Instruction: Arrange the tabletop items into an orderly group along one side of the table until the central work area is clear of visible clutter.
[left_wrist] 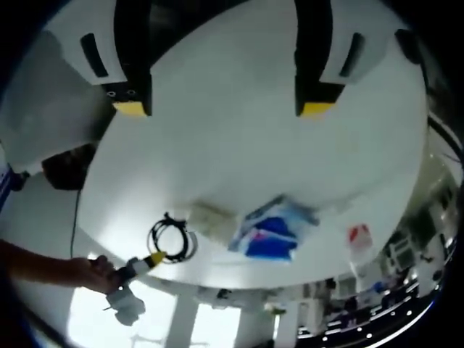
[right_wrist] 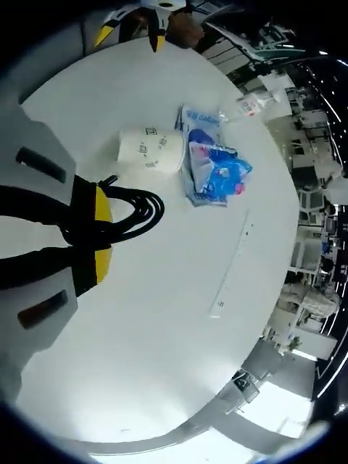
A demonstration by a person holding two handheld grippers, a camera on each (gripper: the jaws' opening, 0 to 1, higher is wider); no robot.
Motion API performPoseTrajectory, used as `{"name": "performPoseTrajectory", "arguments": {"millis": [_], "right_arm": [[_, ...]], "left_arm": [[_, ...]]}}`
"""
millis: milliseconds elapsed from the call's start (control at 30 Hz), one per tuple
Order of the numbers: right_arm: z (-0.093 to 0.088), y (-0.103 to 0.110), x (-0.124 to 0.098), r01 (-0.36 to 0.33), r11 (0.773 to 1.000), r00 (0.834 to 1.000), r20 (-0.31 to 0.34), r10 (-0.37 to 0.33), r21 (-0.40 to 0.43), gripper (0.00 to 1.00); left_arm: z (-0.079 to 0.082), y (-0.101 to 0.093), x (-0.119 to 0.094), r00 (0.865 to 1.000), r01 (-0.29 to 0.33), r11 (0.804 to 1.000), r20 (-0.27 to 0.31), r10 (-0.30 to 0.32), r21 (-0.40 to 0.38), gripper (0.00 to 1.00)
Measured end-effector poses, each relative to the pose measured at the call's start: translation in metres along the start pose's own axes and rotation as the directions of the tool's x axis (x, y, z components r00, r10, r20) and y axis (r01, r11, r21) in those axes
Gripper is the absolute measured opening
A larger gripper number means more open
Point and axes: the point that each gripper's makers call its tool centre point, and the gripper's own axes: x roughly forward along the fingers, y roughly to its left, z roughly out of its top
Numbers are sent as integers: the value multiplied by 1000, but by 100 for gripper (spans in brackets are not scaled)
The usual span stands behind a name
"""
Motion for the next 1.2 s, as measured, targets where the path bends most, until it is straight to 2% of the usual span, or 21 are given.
{"name": "performPoseTrajectory", "arguments": {"millis": [167,267,500,633,833,1200], "right_arm": [[-8,0,11,-8,1000,1000,-26,9,8,8],[-12,-3,19,-3,1000,999,-42,2,-31,8],[-15,-8,28,-4,999,998,-61,2,-37,7],[-21,-4,37,-14,999,998,-62,12,-45,7],[-32,2,44,-23,998,994,-105,17,-52,7],[-33,10,53,-29,998,993,-117,21,-62,8]], "left_arm": [[-4,-1,1,1000,1,1000,-18,-1,13,78],[-6,-1,2,1000,0,1000,-25,0,18,77],[-6,0,2,1000,-7,1000,-25,8,14,77],[-5,4,1,999,-26,1000,-23,26,16,77],[-5,5,1,999,-29,1000,-21,29,9,77],[-7,9,0,999,-46,999,-28,46,12,77]]}}
